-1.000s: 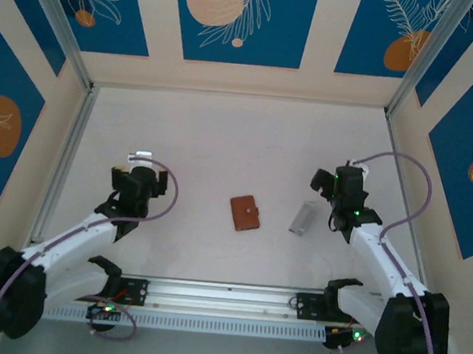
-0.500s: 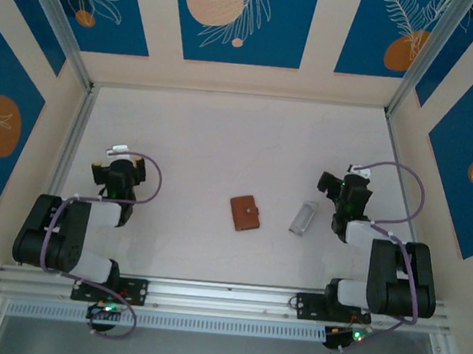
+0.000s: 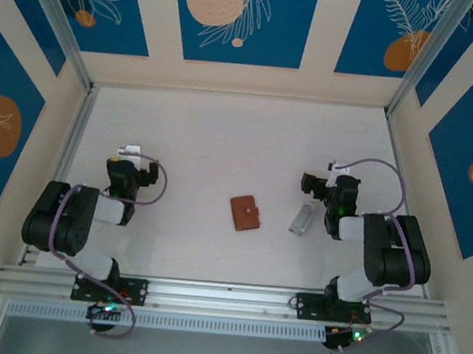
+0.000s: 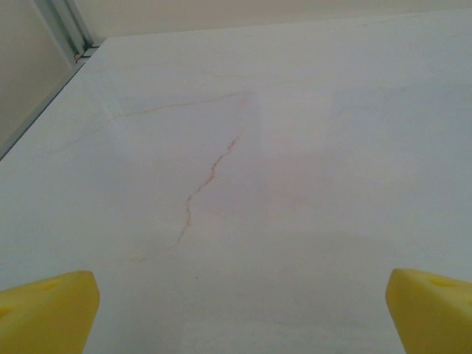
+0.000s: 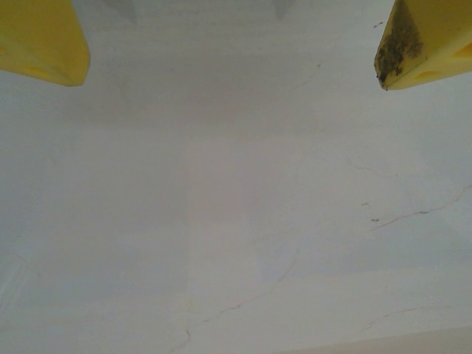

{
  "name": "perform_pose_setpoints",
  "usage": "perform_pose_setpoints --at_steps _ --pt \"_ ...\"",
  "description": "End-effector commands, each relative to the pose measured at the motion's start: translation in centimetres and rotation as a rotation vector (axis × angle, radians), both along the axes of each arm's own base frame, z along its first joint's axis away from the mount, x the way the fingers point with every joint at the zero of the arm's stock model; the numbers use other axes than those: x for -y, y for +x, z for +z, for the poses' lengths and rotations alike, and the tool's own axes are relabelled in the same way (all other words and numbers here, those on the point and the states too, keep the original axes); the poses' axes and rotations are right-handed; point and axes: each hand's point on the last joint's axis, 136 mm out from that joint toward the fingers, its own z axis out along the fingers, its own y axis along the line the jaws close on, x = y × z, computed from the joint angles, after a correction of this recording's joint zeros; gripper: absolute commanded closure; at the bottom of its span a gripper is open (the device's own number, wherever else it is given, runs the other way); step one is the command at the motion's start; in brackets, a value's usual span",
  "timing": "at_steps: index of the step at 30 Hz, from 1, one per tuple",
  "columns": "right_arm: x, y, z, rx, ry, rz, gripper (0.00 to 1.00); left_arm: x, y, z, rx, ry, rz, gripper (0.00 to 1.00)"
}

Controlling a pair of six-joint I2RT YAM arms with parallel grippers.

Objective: Put the credit cards into the card holder
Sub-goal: Reset both arms

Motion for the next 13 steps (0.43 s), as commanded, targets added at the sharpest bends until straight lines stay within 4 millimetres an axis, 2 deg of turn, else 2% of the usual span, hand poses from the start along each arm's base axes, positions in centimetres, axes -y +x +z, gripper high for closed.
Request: perform_pose_setpoints --at_steps 1,5,13 --pt "-0.4 1.2 2.0 0.074 -0.014 0.04 0.01 0.7 0.8 1.4 0.047 0.009 -0.046 0.0" --pt "-0.4 1.1 2.1 0.079 -0.014 0.04 0.01 3.7 0.9 1.2 0.026 0.015 -0.227 0.0" --pt "-0.4 1.1 2.1 0.077 -0.013 0.041 0.01 3.8 1.0 1.0 0.016 -0.001 -0.243 0.0"
